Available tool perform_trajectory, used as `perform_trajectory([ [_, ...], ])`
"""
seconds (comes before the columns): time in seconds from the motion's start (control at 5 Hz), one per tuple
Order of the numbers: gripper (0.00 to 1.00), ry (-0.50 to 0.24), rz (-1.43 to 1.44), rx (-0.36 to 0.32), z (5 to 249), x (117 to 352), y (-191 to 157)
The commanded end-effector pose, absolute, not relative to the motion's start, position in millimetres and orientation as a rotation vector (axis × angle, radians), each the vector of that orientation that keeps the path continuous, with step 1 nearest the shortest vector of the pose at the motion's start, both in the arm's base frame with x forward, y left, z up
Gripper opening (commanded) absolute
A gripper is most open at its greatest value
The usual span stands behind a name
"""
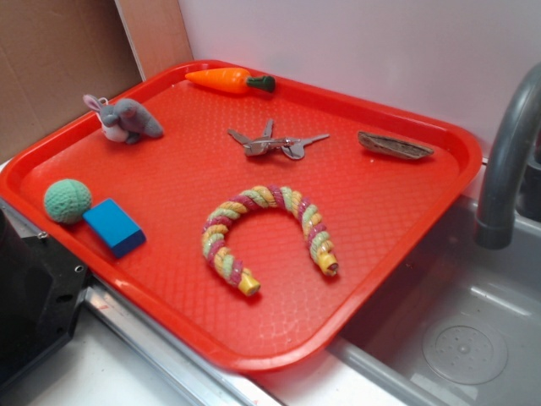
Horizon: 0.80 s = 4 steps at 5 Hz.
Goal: Grab the gray animal.
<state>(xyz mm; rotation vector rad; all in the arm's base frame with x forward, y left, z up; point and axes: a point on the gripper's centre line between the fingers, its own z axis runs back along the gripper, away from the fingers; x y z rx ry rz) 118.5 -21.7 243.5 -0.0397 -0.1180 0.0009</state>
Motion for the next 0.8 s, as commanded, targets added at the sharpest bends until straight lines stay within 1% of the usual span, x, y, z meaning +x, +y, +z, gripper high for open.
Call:
perform_trajectory([
  [0.0,1.00,-0.118,0.001,-0.040,244,118,-22],
  [0.2,1.00,0.012,0.236,0.104,199,129,28],
  [0.4,1.00,-0.017,0.483,-0.068,161,164,66],
  [0.6,1.00,-0.143,0.688,0.000,140,181,96],
])
